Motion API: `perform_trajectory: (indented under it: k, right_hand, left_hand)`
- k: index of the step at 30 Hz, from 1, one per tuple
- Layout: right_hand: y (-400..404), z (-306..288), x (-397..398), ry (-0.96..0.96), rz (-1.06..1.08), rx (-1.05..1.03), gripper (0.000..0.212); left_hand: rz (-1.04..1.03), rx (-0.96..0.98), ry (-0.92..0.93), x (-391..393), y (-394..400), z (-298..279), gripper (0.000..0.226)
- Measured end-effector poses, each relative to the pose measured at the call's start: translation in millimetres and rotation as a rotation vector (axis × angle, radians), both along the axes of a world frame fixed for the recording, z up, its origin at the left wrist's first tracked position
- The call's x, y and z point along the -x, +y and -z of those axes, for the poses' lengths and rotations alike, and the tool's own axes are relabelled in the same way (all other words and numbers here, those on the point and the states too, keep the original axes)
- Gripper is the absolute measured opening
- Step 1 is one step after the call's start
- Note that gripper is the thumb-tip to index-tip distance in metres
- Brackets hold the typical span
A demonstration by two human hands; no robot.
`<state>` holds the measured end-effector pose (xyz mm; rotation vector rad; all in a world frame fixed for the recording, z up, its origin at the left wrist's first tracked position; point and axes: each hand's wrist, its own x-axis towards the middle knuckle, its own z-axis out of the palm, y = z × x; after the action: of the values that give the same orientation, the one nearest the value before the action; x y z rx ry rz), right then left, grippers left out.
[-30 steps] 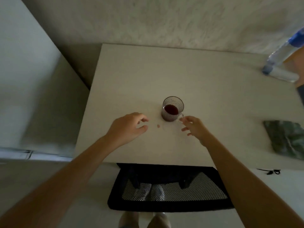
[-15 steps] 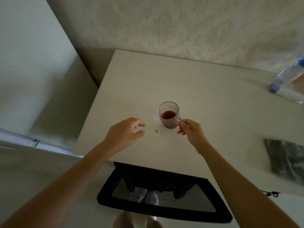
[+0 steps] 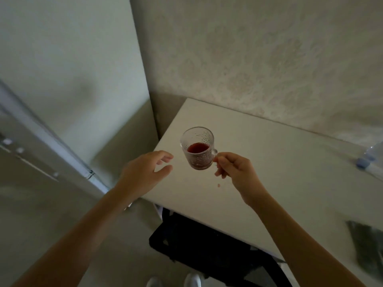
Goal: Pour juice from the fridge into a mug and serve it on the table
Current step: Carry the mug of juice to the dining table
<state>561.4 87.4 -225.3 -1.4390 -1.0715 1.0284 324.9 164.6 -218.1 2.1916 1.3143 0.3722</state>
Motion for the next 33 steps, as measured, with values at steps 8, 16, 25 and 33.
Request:
perform_trajectory:
  k: [8,16,25,33]
  right_hand:
    - [8.9,-59.0,118.8,0.048,-0.251,-0.126,0.021]
    - [21.7,-74.9,284.1,0.108,-0.566,-0.168,0.032]
    - [28.8,-74.4,481.5,0.127,-1.002,-0.148,0.023]
    - [27.5,-68.1,664.3,0.184,-1.427,-0.118,0.026]
  left_hand:
    - [-0.274,-0.091,-0.091,142.6,-38.9,-31.9,0.042]
    - [-0.661,-0.137,-0.083,318.1,-115.2,-52.4,0.025]
    - [-1.051,-0.157,0.016,465.2,-218.1,-52.3,0.026]
    - [-1.499,-0.087,-0.111,555.8,-291.0,-38.2,0.019]
